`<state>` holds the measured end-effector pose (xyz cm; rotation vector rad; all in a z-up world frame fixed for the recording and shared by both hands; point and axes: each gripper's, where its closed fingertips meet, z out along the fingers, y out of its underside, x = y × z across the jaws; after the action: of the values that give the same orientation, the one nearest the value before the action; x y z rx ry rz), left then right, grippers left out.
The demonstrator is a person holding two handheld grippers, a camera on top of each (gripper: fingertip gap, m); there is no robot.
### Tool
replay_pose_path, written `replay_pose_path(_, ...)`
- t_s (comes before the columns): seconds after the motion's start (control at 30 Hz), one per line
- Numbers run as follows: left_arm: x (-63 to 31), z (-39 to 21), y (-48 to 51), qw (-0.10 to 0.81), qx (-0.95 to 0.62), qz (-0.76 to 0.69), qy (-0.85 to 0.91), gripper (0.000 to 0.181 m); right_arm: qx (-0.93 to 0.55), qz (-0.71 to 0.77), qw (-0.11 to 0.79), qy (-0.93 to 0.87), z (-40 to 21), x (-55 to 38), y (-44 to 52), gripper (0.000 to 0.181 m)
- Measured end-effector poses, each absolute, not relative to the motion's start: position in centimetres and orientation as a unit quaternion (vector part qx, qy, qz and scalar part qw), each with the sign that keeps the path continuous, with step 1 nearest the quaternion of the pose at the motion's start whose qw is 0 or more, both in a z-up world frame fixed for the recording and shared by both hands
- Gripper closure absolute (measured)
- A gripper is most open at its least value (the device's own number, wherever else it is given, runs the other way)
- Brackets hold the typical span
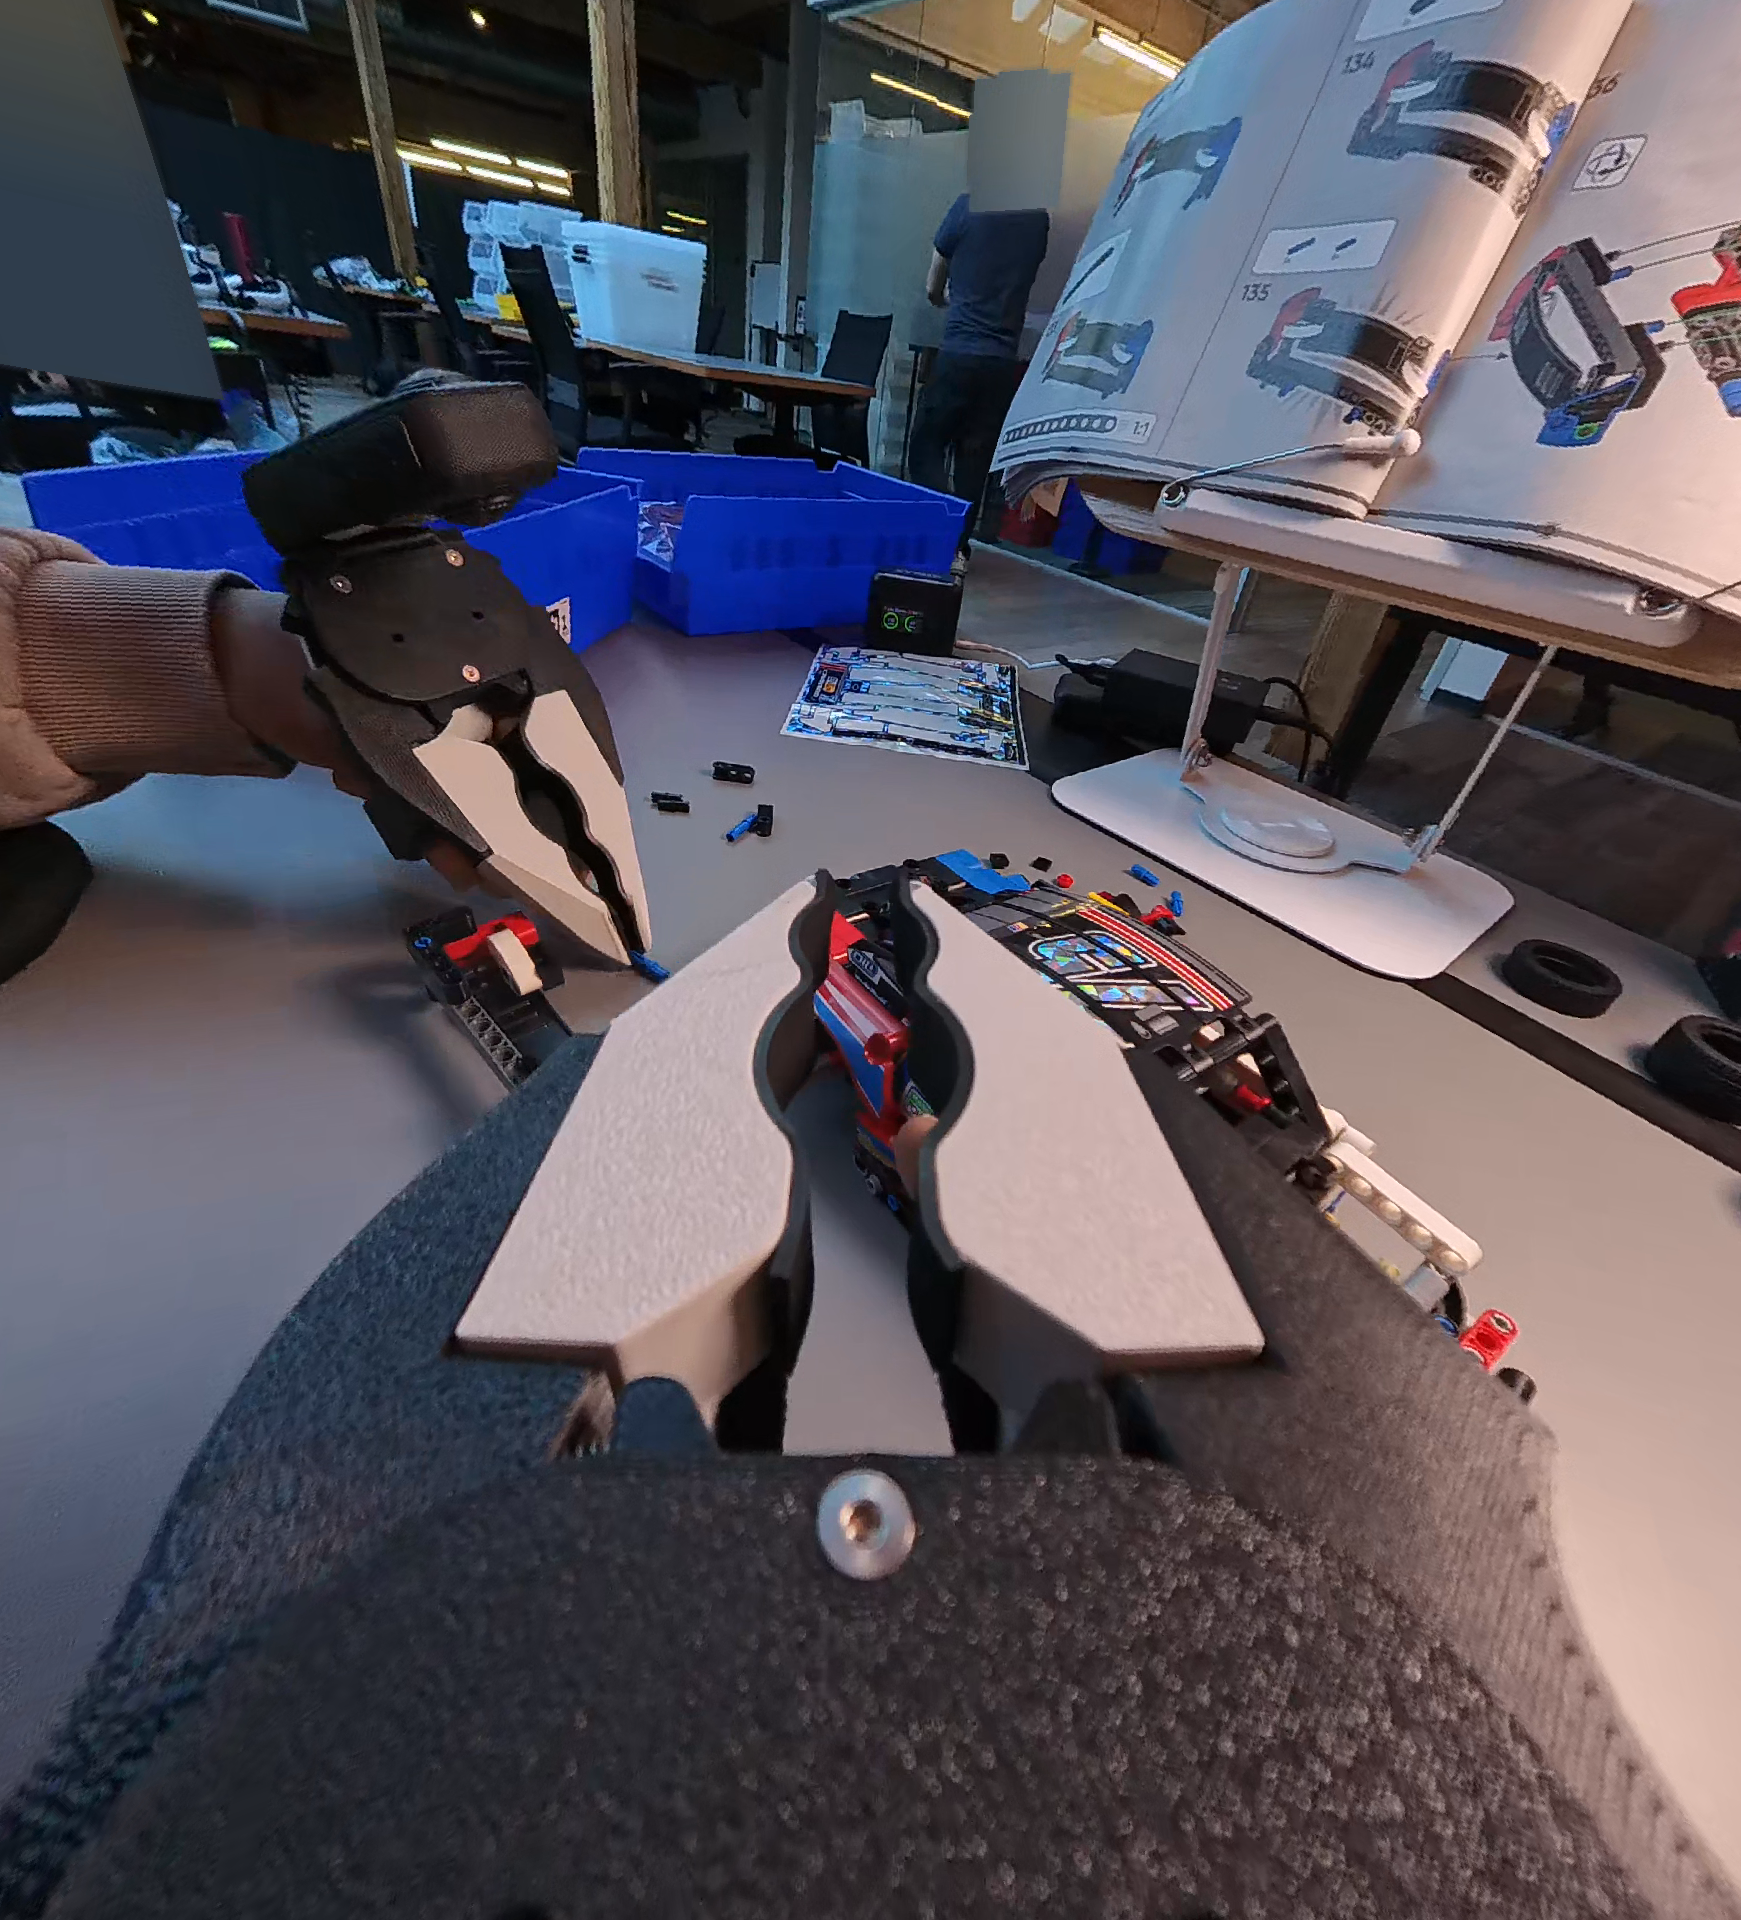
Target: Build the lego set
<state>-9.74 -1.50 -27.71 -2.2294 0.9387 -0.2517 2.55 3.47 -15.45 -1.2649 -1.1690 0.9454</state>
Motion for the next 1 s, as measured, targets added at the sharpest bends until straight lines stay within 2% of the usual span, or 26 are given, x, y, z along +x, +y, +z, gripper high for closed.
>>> replay_pose_path(0.07,-9.8,-27.8,-1.6,0.342,-0.859,-0.105,0.366,0.178,-0.535,0.397,0.557,-0.497,-15.5,2.6,3.5,0.173)
replay_pose_path(0.17,-10.3,-26.7,-1.5,0.356,-0.86,-0.122,0.345,0.167,-0.535,0.398,0.557,-0.495,-15.4,2.6,3.5,0.174)
replay_pose_path(0.27,-14.3,-24.7,0.7,0.396,-0.883,-0.1,0.231,0.161,-0.535,0.401,0.557,-0.493,-15.3,2.7,3.6,0.174)
replay_pose_path(0.43,-20.1,-26.6,2.7,0.369,-0.925,-0.044,0.083,0.158,-0.531,0.401,0.558,-0.495,-15.1,2.8,3.5,0.174)
replay_pose_path(0.67,-20.3,-27.7,3.5,0.349,-0.932,0.003,0.093,0.162,-0.533,0.401,0.557,-0.495,-15.1,3.0,3.7,0.174)
replay_pose_path(0.83,-20.8,-27.8,3.3,0.336,-0.933,0.032,0.122,0.179,-0.534,0.397,0.556,-0.498,-15.3,3.0,3.8,0.174)
replay_pose_path(1.0,-16.7,-26.8,0.1,0.326,-0.917,-0.047,0.225,0.18,-0.532,0.39,0.559,-0.502,-15.3,3.1,3.7,0.174)
